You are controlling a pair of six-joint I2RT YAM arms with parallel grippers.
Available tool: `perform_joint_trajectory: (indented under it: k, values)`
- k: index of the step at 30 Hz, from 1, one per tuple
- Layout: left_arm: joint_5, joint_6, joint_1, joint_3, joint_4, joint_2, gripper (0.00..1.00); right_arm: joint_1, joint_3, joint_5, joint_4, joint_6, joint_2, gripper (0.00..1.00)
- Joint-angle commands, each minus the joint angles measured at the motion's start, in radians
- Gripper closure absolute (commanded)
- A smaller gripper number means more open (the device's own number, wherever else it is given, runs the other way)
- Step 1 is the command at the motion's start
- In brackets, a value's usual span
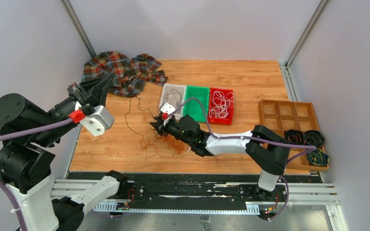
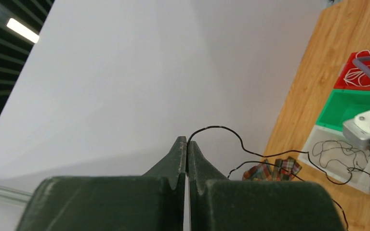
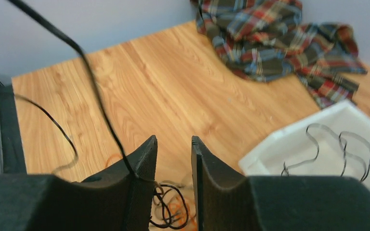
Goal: Untangle the cables
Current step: Untie the cable.
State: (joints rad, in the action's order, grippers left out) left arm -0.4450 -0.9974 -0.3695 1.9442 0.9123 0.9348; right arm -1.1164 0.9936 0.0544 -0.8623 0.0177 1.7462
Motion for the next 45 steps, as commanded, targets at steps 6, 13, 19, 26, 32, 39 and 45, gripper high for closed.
perform_joint_trajectory:
  k: [6,13,19,26,32,39,45]
  values:
    - [0.062,0.024,0.000,0.013,-0.228,0.012,0.99,0.015,-0.157,0.077,-0.213,-0.102,0.100,0.67]
    - [0.157,0.071,0.000,-0.115,-0.533,-0.030,1.00,0.013,-0.229,0.113,-0.300,-0.174,0.142,0.63]
    - [0.209,0.108,0.001,-0.149,-0.709,-0.037,0.99,0.012,-0.257,0.123,-0.330,-0.215,0.165,0.64]
    - [0.252,0.098,0.000,-0.115,-0.794,-0.013,0.99,-0.001,-0.318,0.183,-0.360,-0.261,0.199,0.74]
    - [0.360,0.061,0.001,-0.106,-1.020,0.019,0.99,-0.021,-0.347,0.261,-0.328,-0.313,0.201,0.77]
    - [0.394,0.040,0.001,-0.014,-1.118,0.080,1.00,-0.046,-0.338,0.319,-0.281,-0.316,0.209,0.76]
    - [0.387,-0.014,0.001,0.074,-1.192,0.146,1.00,-0.047,-0.344,0.382,-0.241,-0.345,0.216,0.91]
